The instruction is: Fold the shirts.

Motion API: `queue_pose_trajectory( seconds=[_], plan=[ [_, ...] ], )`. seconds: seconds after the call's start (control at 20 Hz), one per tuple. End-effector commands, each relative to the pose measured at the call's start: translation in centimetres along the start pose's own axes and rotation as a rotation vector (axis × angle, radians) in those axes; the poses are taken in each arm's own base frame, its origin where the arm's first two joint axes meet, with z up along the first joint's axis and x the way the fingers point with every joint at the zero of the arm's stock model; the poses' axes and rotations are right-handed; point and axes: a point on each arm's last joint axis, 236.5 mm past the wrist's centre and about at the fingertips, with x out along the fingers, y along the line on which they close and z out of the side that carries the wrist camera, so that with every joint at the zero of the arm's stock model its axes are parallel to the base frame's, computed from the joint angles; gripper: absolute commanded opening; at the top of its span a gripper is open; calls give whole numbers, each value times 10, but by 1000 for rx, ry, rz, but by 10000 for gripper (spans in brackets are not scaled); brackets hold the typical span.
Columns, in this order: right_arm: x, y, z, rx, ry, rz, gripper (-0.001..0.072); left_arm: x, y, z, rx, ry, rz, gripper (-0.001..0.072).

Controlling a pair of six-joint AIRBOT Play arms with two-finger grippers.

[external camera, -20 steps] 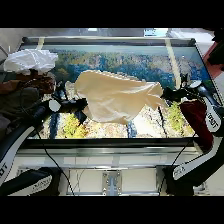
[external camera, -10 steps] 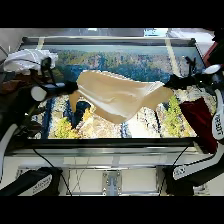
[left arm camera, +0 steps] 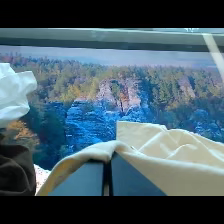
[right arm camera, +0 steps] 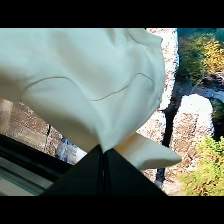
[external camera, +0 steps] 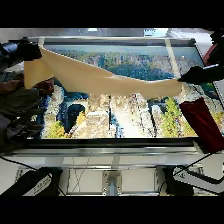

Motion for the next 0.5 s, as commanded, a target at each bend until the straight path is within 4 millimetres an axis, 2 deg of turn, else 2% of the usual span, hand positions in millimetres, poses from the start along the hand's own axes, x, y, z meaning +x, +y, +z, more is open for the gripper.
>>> queue_pose_trajectory(
  seconds=[0.0,0.1,0.15,0.3,0.4,0.45],
  plan=[
    [6,27,-17,-44,56,3,28,46,6,-54,69,230,15,13],
    [38,29,-25,-54,87,-4,28,99,6,-107,84,393,5,13],
    [61,28,-33,-49,110,-5,28,124,5,-132,86,456,-6,13],
    [120,19,-69,-10,177,-21,28,196,-4,-213,47,608,-43,13],
    [149,6,-97,28,218,-49,28,224,-5,-260,33,687,-49,13],
    [158,-3,-109,62,232,-67,28,233,-4,-276,29,713,-46,14]
  ],
)
